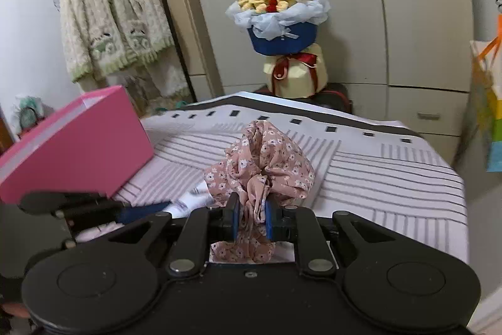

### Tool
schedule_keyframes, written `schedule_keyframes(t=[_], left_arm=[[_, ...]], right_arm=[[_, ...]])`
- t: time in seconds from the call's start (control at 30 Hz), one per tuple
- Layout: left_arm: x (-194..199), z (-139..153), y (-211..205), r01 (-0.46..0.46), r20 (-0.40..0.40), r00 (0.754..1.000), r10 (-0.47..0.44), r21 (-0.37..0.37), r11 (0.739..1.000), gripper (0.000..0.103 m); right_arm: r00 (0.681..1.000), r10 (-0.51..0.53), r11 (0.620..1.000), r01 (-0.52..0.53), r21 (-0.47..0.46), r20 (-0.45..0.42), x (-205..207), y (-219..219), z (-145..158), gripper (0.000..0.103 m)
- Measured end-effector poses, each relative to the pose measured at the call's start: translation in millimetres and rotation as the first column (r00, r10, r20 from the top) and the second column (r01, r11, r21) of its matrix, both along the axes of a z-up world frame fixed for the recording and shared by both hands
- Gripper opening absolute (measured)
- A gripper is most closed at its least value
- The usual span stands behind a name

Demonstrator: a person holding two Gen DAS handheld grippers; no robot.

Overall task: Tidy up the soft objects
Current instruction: 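Grasp the scrunchie with the right gripper while the left gripper grasps the toothpaste tube, then carry the scrunchie and toothpaste tube over the pink box with both grippers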

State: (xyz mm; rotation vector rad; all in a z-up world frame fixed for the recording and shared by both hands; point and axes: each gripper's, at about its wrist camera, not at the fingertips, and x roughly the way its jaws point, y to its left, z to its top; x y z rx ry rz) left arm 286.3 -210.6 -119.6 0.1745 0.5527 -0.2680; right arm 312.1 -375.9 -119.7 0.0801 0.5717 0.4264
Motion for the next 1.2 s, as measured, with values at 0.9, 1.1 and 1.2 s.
schedule_keyframes(t=[0.9,1.1,1.2], left_arm=[[-97.8,51.1,41.6,0.122,0.033,0.992,-0.119,-0.143,0.982,0.021],[-119.9,47.2,52.9,0.130,0.027,0.992,-0.127,-0.173,0.976,0.021],[-128.8,44.1,60.1,0.137,0.000,0.990,-0.139,-0.207,0.969,0.021]], right_arm=[[0.981,-0.186,0.983,0.186,0.001,-0.060,-126.2,12.0,12.3,0.019],[0.978,-0.192,0.981,0.191,-0.027,-0.075,-154.7,23.0,16.8,0.019],[0.978,-0.185,0.983,0.184,-0.012,-0.095,-168.7,27.0,17.6,0.019]])
